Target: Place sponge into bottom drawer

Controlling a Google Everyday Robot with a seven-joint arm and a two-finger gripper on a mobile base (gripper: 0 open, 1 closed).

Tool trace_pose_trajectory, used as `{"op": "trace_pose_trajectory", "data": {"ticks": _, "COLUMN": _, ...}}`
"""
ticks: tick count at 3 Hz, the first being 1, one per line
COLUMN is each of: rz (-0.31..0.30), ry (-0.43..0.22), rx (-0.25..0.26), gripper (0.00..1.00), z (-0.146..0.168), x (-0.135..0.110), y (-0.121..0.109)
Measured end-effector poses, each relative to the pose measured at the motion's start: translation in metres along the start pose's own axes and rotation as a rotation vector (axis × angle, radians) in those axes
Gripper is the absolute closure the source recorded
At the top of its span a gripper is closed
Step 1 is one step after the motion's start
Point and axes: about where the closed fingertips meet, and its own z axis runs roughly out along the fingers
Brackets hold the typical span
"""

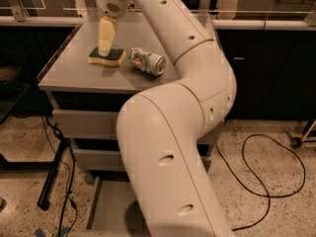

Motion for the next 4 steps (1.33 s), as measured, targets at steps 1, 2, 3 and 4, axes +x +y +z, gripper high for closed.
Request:
{"op": "trace_pose_trajectory", "data": {"ticks": 1, "rz": -0.034, "ry": -0.003, "rx": -0.029, "gripper": 0.0, "z": 0.036, "x": -0.011, "y": 0.0}}
{"op": "trace_pose_trajectory", "data": {"ticks": 2, "rz": -0.04, "ry": 0.037, "rx": -0.021, "gripper": 0.0, "z": 0.05, "x": -0.001, "y": -0.006}}
{"op": "trace_pose_trajectory", "data": {"ticks": 3, "rz": -0.004, "ry": 0.016, "rx": -0.027, "gripper": 0.0, "z": 0.056, "x": 0.005, "y": -0.007}}
{"op": "trace_pose_trajectory", "data": {"ticks": 4, "rz": 0.052, "ry": -0.006, "rx": -0.058, "gripper": 0.0, "z": 0.073, "x": 0.018, "y": -0.004}}
